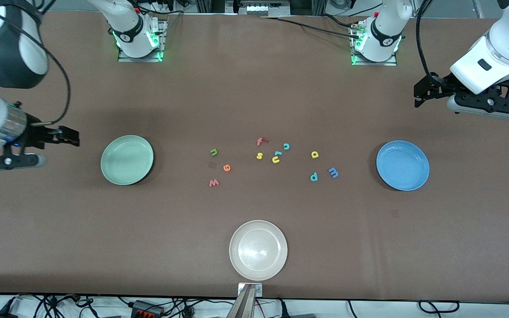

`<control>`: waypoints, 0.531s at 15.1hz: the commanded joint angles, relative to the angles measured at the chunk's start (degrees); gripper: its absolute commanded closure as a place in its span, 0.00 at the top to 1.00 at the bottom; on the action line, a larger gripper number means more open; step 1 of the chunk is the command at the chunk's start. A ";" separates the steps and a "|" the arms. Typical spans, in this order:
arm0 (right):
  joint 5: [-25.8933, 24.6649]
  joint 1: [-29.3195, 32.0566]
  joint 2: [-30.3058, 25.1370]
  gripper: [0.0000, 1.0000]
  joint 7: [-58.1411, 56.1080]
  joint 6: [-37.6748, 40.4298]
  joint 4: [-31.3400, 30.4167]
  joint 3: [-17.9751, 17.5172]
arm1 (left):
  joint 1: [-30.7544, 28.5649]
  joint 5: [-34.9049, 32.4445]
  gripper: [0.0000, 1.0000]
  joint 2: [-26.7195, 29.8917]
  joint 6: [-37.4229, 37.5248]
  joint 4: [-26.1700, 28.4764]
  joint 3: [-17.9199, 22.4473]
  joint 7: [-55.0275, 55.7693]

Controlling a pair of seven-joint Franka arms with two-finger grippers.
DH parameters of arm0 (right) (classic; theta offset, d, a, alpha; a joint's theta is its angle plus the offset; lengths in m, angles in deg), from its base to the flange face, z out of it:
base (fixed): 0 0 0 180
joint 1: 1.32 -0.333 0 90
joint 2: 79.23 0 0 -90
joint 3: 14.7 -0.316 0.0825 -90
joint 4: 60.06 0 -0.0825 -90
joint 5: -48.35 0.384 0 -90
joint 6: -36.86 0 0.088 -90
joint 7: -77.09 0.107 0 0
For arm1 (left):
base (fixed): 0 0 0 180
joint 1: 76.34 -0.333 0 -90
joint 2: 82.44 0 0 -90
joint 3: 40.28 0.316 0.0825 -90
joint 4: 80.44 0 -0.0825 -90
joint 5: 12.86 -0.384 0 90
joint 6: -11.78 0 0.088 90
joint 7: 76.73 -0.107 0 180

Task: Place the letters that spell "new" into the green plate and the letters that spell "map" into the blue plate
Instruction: 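Move the right gripper from rest toward the scattered foam letters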

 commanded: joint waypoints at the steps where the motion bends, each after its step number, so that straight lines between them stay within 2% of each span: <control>1: 0.37 -1.69 1.55 1.00 -0.33 -2.25 -0.10 0.16 | -0.04 -0.81 1.00 -0.87 1.55 -2.04 -0.39 2.09; 3: 0.37 -1.78 3.65 1.00 -0.33 -3.48 -0.10 0.07 | 0.04 -0.81 1.00 -0.87 1.55 -2.04 -0.47 2.53; 8: 0.46 -6.52 10.07 1.00 0.98 -9.90 -0.10 -0.02 | 0.31 -0.81 1.00 -0.96 1.47 -2.13 -0.47 3.41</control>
